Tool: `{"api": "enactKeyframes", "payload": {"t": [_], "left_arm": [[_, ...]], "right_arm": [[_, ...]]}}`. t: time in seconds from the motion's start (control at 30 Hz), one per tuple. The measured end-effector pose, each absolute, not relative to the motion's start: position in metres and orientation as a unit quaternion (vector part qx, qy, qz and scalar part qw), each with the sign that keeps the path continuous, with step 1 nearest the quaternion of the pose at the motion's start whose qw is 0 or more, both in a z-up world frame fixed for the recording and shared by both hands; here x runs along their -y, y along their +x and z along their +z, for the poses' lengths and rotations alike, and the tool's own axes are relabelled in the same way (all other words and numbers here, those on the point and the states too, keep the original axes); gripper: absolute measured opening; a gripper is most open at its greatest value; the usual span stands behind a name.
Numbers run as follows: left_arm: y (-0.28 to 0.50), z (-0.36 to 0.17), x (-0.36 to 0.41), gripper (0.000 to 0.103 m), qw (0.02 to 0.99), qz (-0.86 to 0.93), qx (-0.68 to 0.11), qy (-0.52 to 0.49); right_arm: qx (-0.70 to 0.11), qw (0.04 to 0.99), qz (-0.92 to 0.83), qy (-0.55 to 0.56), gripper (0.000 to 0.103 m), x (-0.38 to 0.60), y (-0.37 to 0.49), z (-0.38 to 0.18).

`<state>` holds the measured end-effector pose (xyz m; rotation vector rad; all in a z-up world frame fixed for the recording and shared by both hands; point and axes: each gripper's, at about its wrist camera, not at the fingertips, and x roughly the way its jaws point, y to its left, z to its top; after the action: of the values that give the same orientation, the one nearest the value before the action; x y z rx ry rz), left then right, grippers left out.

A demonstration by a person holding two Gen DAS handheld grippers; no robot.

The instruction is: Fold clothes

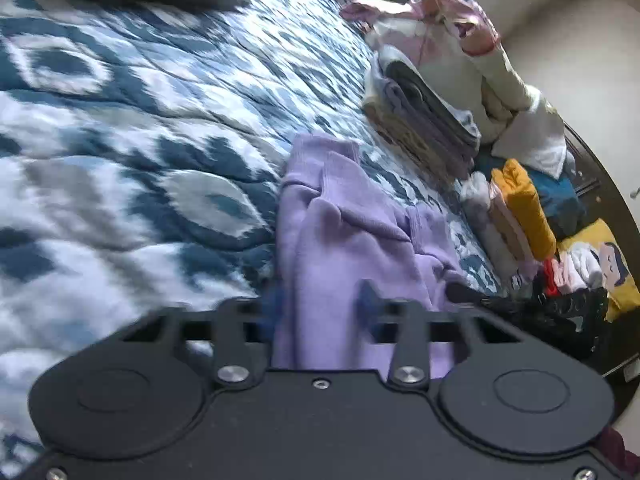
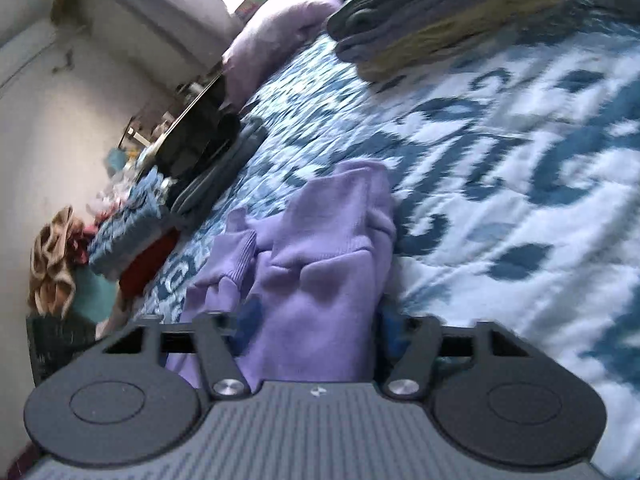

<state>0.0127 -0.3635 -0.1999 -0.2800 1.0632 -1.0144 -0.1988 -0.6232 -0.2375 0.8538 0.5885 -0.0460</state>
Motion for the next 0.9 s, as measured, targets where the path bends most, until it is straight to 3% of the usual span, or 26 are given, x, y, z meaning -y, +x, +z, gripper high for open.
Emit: {"api": "enactKeyframes", "payload": {"t": [0.13,0.47,0.53,0.57,0.6,0.9], "left_arm": [[0.015,-0.182,0.374,0.016,0.739,-0.484,-0.454,-0.116],[0.073,-0.104,0.420,0.017,0.770,-0.498,-0.371,-0.145],[0.089,-0.106,0.437,0.027,0.787,-0.475,-0.371,-0.132],[0.095,-0.114,0.444,0.039,0.796,-0.455,-0.384,-0.114],[0.099,-0.122,0.445,0.039,0.801,-0.433,-0.399,-0.104],[0.063,-0.162,0.396,0.045,0.782,-0.427,-0.435,-0.131]], "right_arm": [[-0.280,0.874,-0.010,0.398,0.022,0.625,-0.190,-0.231],[-0.201,0.910,-0.018,0.362,0.022,0.677,-0.135,-0.136],[-0.199,0.911,-0.036,0.360,0.032,0.693,-0.112,-0.128],[-0.210,0.910,-0.058,0.353,0.047,0.700,-0.099,-0.130],[-0.222,0.906,-0.081,0.350,0.056,0.705,-0.090,-0.135],[-0.261,0.887,-0.097,0.368,0.056,0.683,-0.119,-0.193]]}}
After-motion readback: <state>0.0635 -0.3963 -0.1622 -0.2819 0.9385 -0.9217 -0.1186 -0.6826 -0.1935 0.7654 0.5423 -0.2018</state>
